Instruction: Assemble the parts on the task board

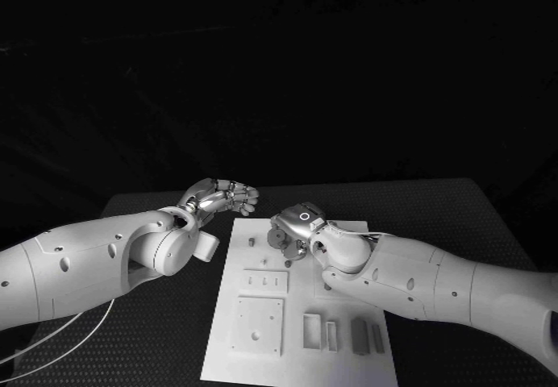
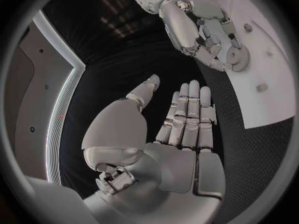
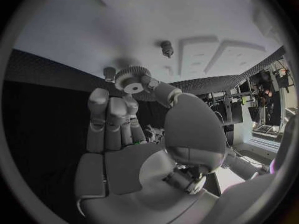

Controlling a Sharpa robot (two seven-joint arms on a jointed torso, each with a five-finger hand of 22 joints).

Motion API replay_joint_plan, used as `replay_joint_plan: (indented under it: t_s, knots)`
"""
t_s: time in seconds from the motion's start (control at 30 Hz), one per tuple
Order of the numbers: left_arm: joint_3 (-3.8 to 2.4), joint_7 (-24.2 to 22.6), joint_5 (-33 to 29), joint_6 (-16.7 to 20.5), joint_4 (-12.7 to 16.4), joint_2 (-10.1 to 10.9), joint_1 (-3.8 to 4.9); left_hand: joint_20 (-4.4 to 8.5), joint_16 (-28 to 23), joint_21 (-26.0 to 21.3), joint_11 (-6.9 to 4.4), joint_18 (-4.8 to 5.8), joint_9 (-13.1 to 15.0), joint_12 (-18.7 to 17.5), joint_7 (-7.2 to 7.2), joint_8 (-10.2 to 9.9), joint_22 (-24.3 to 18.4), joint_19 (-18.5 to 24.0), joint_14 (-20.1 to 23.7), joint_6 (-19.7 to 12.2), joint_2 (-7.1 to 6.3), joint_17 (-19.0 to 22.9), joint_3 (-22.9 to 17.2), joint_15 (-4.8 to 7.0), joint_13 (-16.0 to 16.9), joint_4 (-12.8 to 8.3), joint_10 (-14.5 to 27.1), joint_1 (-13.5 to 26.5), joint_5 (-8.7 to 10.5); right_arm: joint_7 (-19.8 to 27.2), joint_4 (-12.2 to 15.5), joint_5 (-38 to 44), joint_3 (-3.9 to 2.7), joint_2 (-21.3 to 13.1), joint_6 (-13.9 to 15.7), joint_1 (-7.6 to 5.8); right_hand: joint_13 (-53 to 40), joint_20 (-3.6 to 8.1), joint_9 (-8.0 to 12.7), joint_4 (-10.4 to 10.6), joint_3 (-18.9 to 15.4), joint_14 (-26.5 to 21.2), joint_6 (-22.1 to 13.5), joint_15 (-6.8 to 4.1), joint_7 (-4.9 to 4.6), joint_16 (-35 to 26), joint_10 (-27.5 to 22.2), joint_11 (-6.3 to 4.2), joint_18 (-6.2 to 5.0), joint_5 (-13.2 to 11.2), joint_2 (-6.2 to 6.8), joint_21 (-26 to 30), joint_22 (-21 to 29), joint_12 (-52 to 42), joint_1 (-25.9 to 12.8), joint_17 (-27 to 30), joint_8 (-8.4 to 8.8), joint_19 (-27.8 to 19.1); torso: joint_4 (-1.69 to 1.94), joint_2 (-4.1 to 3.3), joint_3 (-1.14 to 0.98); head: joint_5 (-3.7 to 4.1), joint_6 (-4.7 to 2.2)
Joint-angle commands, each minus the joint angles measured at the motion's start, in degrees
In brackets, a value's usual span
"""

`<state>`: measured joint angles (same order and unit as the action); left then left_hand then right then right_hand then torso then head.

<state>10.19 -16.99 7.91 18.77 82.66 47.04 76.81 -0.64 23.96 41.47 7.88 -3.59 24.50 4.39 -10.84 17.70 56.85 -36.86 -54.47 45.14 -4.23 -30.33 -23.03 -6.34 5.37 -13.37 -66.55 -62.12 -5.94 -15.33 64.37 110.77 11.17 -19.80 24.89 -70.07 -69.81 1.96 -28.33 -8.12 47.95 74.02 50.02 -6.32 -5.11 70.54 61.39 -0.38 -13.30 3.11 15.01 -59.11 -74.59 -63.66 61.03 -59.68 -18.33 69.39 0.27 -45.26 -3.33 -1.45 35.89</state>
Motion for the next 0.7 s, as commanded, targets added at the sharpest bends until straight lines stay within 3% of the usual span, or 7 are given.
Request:
replay_joint_plan:
  t_s: [0.03,0.27,0.7]
  knots:
    - [-0.08,-0.41,0.17,-0.5,0.2,-0.08,0.08,-0.24,-0.37,0.23,0.06,-0.64,0.06,-0.33,-0.38,-0.28,-0.03,0.15,-0.11,0.0,-0.04,-0.06,-0.07,-0.27,-0.06,-0.35,-0.18,0.73,0.19,0.77,-0.34,-0.83,0.03,0.08,-0.8,0.02,0.11,-0.01,0.1,-0.06,0.12,0.27,7.09,0.19,-1.1,-0.37,-0.61,0.28,-1.7,-0.22,0.6,-0.29,0.1,-0.06,-0.03,-0.11,0.38,0.22,0.0,0.02,0.06,0.03,0.06]
    - [-0.08,-0.36,0.17,-0.5,0.21,-0.02,0.09,-0.24,-0.38,0.24,0.06,-0.64,0.06,-0.34,-0.39,-0.28,-0.03,0.16,-0.11,0.0,-0.06,-0.07,-0.09,-0.27,-0.06,-0.39,-0.18,0.76,0.2,0.93,-0.69,-1.56,0.08,0.01,-1.7,0.02,0.18,-0.05,0.77,-0.07,-0.9,0.25,4.74,0.78,-1.85,-0.63,-0.99,0.97,-1.7,-0.28,1.71,-0.23,0.1,-0.09,-0.57,-0.32,1.75,0.07,-0.05,0.03,0.02,-0.06,0.19]
    - [-0.08,-0.3,0.21,-0.54,0.15,-0.09,0.11,-0.25,-0.4,0.25,0.08,-0.64,0.07,-0.37,-0.4,-0.29,-0.03,0.17,-0.1,-0.03,-0.09,-0.09,-0.14,-0.28,-0.07,-0.46,-0.12,0.84,0.21,1.35,-0.62,-2.46,0.09,-0.22,-2.4,0.02,0.22,-0.05,1.37,-0.8,-2.35,0.14,3.05,1.34,-2.48,-0.83,-1.47,1.56,-1.7,-0.27,1.91,-0.16,0.04,-0.24,-0.88,-0.66,2.66,-0.26,-0.13,0.03,-0.08,-0.2,0.33]
